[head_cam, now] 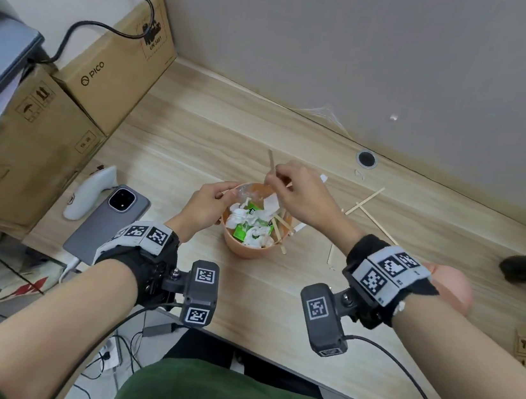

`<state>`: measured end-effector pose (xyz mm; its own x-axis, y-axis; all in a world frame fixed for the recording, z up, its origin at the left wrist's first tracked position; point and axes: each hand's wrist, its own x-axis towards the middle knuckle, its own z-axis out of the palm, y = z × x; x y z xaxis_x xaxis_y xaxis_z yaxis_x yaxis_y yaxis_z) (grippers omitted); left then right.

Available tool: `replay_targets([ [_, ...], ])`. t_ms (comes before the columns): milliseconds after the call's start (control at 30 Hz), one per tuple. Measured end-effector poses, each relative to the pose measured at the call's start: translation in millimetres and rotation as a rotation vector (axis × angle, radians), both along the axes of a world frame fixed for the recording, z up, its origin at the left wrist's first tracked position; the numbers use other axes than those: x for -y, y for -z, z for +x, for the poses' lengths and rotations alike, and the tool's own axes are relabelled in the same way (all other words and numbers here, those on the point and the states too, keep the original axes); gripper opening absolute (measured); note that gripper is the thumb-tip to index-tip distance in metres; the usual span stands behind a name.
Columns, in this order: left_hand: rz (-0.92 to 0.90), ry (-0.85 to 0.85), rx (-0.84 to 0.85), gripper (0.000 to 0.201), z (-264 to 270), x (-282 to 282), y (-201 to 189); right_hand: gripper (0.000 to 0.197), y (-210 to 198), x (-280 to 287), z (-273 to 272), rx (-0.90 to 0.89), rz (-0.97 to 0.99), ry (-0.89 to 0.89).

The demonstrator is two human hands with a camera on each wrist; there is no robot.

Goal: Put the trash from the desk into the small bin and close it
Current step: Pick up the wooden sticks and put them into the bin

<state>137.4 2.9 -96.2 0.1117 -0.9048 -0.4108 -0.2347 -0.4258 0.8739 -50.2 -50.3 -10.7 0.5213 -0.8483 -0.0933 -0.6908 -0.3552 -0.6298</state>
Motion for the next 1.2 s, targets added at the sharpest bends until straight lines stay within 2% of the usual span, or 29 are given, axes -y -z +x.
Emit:
replay_targets([
  [100,0.000,0.003,0.011,0.026,0,0,-2,0.034,-7,4,-7,0.021,0.000,0.052],
  [233,-0.001,0.006,0.009,0.025,0,0,-1,0.020,-6,4,-16,0.076,0.029,0.125],
  [333,0.006,0.011,-0.008,0.029,1,0,2,0.023,1,4,-18,0.001,0.012,0.107],
  [467,0.008,0.016,-0.007,0.029,2,-1,2,0.035,20,3,-19,-0.142,-0.090,0.072],
  [633,0.010,0.023,0.010,0.029,3,-1,4,0.024,34,4,-24,-0.226,0.045,0.028],
  [667,0.009,0.025,0.016,0.029,3,0,4,0.026,32,5,-26,-0.221,0.075,0.017],
  [733,0.008,0.025,0.021,0.029,4,0,4,0.044,23,6,-30,-0.157,0.097,0.039],
  [833,0.010,0.022,0.012,0.031,4,0,4,0.055,9,5,-28,-0.042,-0.021,0.056],
  [933,0.007,0.027,0.001,0.030,4,-2,3,0.063,9,4,-15,-0.140,-0.142,-0.123],
  [1000,0.001,0.030,-0.002,0.025,4,-3,1,0.065,19,5,-5,-0.268,-0.136,-0.215],
  [1100,0.001,0.027,0.015,0.024,3,-3,-1,0.063,27,7,2,-0.404,-0.031,-0.209],
  [1200,0.003,0.030,0.024,0.028,3,-4,-2,0.056,21,5,1,-0.289,-0.086,-0.125],
])
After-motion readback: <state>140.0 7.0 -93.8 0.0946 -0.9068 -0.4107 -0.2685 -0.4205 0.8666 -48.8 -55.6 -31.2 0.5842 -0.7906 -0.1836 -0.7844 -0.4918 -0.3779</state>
